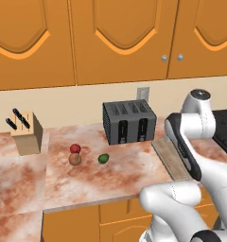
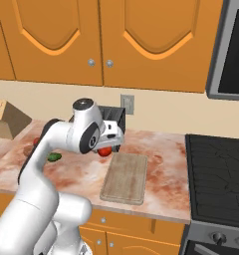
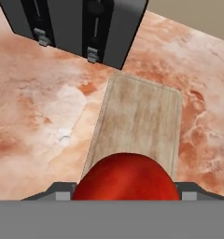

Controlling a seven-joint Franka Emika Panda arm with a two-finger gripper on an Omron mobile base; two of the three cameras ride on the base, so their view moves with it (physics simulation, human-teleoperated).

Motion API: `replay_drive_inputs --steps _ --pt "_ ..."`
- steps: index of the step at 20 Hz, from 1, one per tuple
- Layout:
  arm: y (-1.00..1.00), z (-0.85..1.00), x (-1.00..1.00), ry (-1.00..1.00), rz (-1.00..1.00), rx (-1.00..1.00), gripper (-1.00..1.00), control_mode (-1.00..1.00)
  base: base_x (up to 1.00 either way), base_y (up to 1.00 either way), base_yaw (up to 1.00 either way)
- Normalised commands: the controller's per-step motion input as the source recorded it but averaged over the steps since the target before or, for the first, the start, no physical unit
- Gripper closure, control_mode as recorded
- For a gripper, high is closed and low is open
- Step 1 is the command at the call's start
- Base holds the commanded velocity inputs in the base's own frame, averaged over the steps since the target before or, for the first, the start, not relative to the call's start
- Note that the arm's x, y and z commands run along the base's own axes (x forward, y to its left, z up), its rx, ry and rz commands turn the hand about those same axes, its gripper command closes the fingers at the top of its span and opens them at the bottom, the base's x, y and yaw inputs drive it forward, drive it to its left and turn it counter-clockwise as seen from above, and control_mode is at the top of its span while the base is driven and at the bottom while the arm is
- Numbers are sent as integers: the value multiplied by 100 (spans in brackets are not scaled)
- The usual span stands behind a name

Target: Place the avocado, onion, tomato, and bell pepper on the cutting board.

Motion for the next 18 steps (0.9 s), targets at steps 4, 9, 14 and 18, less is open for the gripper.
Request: replay_drive_inputs --steps 4,9,14,18 --pt "-14 -37 43 1 0 5 100 -100 0 0 0" --pt "-3 -36 38 6 0 6 100 -100 0 0 0" --pt "-5 -34 17 6 0 6 100 -100 0 0 0" --pt "-4 -35 11 7 0 5 100 -100 0 0 0"
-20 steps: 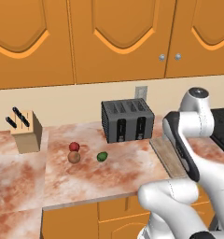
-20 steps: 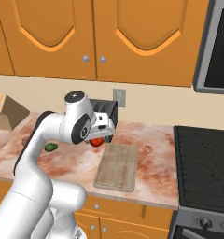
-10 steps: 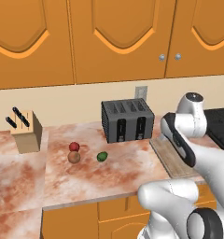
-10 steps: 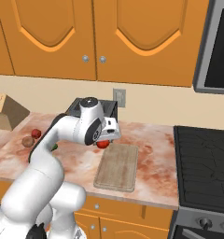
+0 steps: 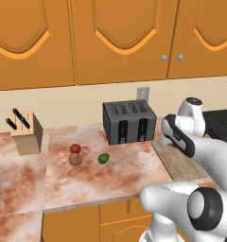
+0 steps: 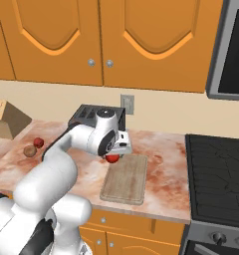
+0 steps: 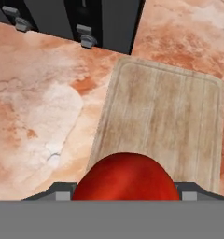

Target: Place the avocado, onion, tomato, and bell pepper on the cutting board.

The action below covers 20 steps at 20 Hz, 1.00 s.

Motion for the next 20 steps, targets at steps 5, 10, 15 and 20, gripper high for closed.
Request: replay_drive_inputs --steps 5,10,15,20 --pt "-21 -22 1 4 0 2 100 -100 0 0 0" --pt "-19 -24 3 5 0 2 100 -100 0 0 0" --pt "0 -29 17 3 0 1 100 -100 0 0 0" --pt "0 -9 35 0 0 0 100 -100 0 0 0"
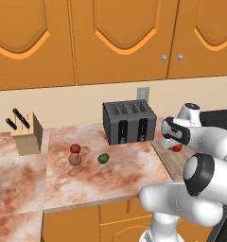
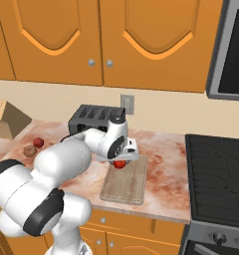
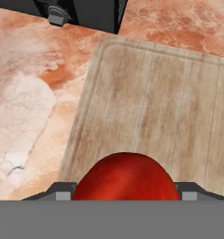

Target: Place the avocado, onion, tomato, and bell pepper on the cutting board.

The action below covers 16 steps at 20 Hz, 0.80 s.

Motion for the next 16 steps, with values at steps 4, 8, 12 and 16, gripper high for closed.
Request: replay_drive_inputs --steps 4,8,12,16 --pt "0 -1 47 0 0 0 100 -100 0 0 0" --pt "0 -23 30 3 0 0 100 -100 0 0 0" --pt "0 -31 14 5 0 0 100 -100 0 0 0" --pt "0 -29 7 4 0 0 100 -100 0 0 0"
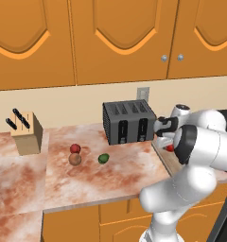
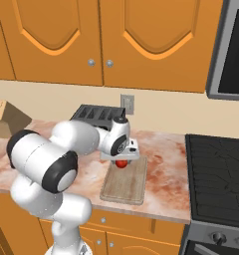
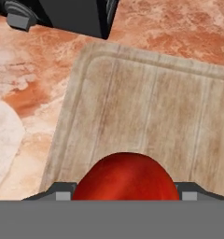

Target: Place the avocado, onion, tomato, and bell pepper on the cutting board.

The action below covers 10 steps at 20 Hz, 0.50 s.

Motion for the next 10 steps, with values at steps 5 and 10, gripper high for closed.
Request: replay_drive_inputs --steps 5,10 --pt "0 -29 2 3 0 0 100 -100 0 0 0" --pt "0 -31 0 3 0 0 100 -100 0 0 0"
